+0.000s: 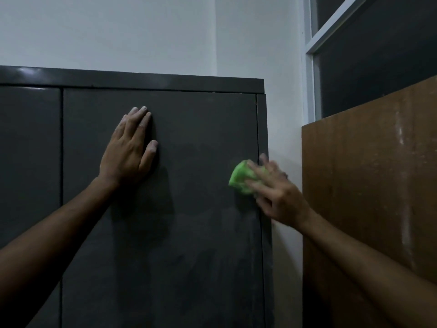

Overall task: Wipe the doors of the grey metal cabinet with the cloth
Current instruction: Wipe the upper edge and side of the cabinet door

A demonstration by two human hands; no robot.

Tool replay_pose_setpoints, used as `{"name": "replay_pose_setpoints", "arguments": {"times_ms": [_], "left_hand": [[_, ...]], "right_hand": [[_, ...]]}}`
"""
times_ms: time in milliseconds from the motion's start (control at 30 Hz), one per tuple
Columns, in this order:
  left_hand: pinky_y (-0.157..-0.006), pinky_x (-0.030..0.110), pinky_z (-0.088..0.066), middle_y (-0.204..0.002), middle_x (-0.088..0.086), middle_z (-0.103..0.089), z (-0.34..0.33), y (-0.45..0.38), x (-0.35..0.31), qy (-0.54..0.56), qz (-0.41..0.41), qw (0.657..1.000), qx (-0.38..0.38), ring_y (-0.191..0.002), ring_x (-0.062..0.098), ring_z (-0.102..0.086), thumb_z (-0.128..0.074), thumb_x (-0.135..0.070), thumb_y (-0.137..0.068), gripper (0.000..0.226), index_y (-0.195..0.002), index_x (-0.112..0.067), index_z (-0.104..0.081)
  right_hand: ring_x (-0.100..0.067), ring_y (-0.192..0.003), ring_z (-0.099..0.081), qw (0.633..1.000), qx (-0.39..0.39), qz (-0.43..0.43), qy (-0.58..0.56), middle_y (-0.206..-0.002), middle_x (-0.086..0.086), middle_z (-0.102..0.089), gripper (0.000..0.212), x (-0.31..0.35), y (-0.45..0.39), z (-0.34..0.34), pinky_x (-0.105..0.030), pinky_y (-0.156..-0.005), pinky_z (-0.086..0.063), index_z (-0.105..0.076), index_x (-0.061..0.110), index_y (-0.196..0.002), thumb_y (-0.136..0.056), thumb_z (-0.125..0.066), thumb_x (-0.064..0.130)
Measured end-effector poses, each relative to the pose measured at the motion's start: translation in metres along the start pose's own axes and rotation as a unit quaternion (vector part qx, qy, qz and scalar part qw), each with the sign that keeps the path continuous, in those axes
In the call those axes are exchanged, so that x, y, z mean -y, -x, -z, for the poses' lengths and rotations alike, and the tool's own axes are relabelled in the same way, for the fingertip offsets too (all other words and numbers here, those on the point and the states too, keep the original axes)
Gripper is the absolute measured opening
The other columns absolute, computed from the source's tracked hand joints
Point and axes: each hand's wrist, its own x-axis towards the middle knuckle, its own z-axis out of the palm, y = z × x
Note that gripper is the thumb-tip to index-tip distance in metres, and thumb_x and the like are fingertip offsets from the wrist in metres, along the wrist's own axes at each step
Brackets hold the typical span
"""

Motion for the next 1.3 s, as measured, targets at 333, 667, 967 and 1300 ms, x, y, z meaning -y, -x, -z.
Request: {"name": "replay_pose_setpoints", "arguments": {"times_ms": [333, 667, 967, 1300], "left_hand": [[-0.132, 0.046, -0.015, -0.167, 0.021, -0.031, 0.002, 0.001, 0.0, 0.009, -0.008, 1.0, -0.006, -0.158, 0.036, -0.023, -0.037, -0.039, -0.106, 0.067, -0.159, 0.003, -0.033], [-0.132, 0.05, -0.013, -0.165, 0.023, -0.032, 0.017, 0.012, -0.013, 0.003, -0.045, 0.998, 0.031, -0.157, 0.041, -0.024, -0.043, -0.039, -0.102, 0.069, -0.157, 0.001, -0.036], [-0.131, 0.053, -0.015, -0.166, 0.019, -0.033, 0.029, 0.103, -0.046, 0.019, -0.032, 0.996, 0.077, -0.158, 0.037, -0.024, -0.047, -0.039, -0.1, 0.067, -0.156, -0.003, -0.041], [-0.13, 0.053, -0.016, -0.169, 0.016, -0.029, 0.036, 0.165, -0.031, 0.006, 0.05, 0.994, 0.094, -0.159, 0.035, -0.023, -0.044, -0.043, -0.102, 0.068, -0.159, -0.005, -0.038]], "right_hand": [[-0.044, -0.153, -0.018, 0.995, 0.055, 0.077, 0.009, -0.162, -0.016, -0.032, 0.046, 0.037, 0.041, -0.017, -0.061, -0.12, -0.029, -0.059, 0.016, -0.139, -0.093, -0.064, 0.017], [-0.033, -0.12, -0.049, 0.999, 0.045, -0.013, 0.015, -0.152, -0.005, -0.047, 0.04, 0.093, 0.054, -0.018, -0.048, -0.092, -0.038, -0.064, 0.029, -0.12, -0.081, -0.071, 0.026], [-0.028, -0.108, -0.047, 0.981, -0.053, -0.175, -0.061, -0.143, 0.001, -0.041, 0.085, 0.116, 0.026, -0.018, -0.049, -0.085, -0.055, -0.044, 0.017, -0.148, -0.073, -0.074, -0.009], [-0.033, -0.126, -0.045, 0.941, -0.059, -0.319, -0.092, -0.14, -0.017, -0.045, 0.07, 0.106, 0.028, -0.017, -0.048, -0.104, -0.051, -0.051, 0.014, -0.148, -0.083, -0.071, -0.002]]}}
